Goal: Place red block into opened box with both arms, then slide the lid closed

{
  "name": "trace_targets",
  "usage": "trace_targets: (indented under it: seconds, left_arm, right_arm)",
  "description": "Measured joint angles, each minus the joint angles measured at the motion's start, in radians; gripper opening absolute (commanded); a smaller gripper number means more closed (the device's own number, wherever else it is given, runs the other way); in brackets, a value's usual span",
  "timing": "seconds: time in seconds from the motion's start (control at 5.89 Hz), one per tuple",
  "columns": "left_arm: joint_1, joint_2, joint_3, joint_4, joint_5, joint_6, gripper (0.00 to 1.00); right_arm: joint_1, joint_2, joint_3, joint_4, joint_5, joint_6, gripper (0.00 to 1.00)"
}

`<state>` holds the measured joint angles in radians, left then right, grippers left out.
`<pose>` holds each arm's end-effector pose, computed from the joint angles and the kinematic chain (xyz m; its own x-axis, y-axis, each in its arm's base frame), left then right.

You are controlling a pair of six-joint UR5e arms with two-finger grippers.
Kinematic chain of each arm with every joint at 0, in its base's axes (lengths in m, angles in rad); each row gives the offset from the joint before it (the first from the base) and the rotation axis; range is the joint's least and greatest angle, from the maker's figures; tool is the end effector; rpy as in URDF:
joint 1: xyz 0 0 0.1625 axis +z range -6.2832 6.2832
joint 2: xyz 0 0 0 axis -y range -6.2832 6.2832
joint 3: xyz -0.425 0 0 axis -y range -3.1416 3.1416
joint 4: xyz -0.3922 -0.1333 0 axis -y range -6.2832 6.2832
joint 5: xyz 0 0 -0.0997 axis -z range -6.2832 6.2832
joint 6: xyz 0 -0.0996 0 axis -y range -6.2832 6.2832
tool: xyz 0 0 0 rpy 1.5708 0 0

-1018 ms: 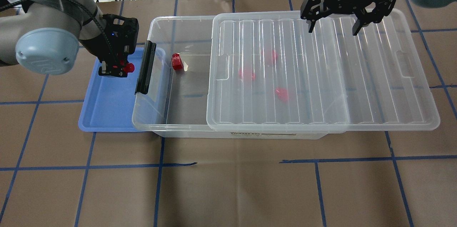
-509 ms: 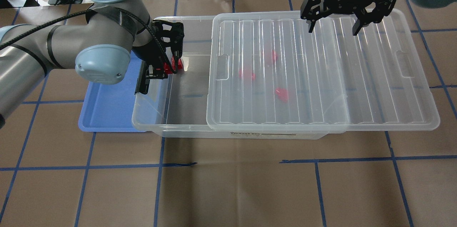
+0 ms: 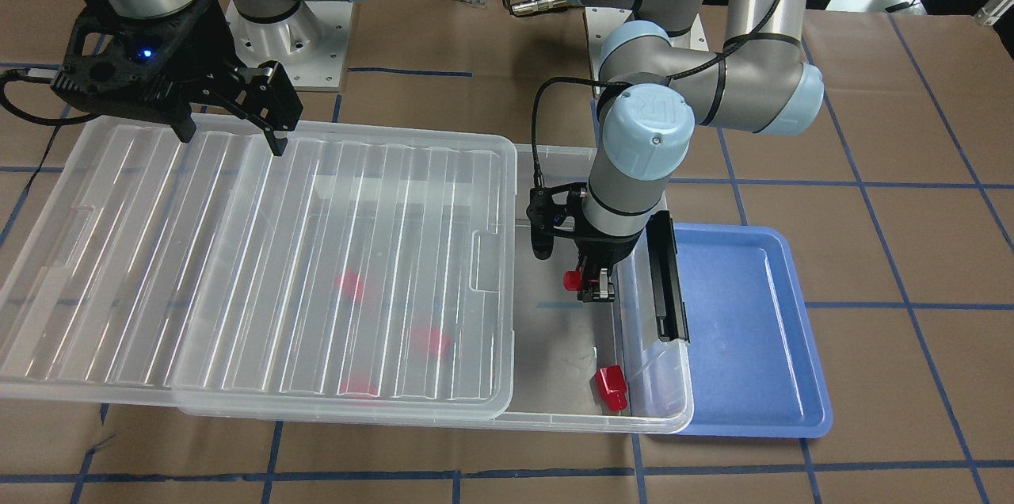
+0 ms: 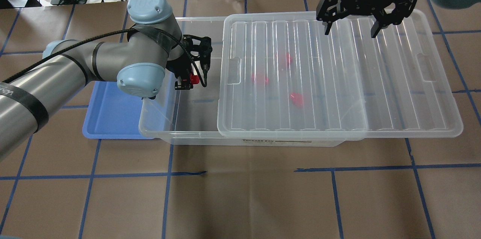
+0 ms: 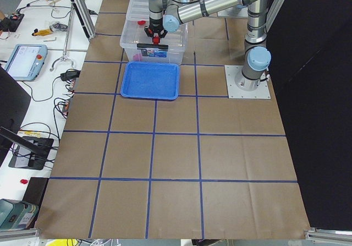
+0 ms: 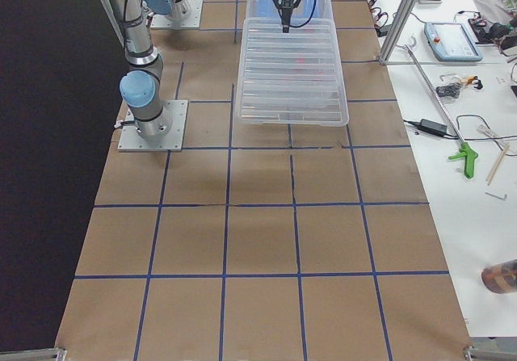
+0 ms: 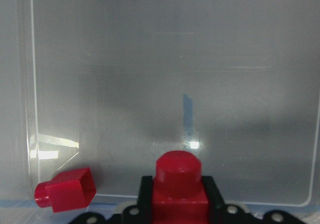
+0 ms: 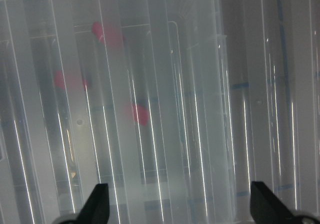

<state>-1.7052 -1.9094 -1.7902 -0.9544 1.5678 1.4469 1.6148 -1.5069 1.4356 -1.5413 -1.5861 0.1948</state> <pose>-0.2100 -0.5561 0.2621 0.0103 0.9983 -0.0575 0.9999 -0.0109 -0.0102 0.1546 -0.5158 0.5192 -0.9886 0.1507 0.0069 0.1502 0.9877 -0.0440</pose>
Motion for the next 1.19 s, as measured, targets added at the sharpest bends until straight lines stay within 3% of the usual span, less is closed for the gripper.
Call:
trace_targets:
  seconds: [0.34,0.51,0.85,1.19]
  left_arm:
    - [-0.003,-0.092,-0.04,0.127,-0.001,-0.013,0.11]
    - [-0.004,-0.126,-0.048,0.165,-0.005,-0.015,0.96]
    - [-0.009,-0.132,-0.045,0.178,-0.009,-0.035,0.97]
    - [-0.01,-0.05,-0.019,0.09,-0.006,-0.056,0.97]
  right_arm:
    - [-0.001,0.0,0.0,0.0,0.0,0.0,1.0]
    - [-0.001,0.0,0.0,0.0,0.0,0.0,1.0]
    - [-0.001,0.0,0.0,0.0,0.0,0.0,1.0]
    - [-0.001,0.001,0.0,0.0,0.0,0.0,1.0]
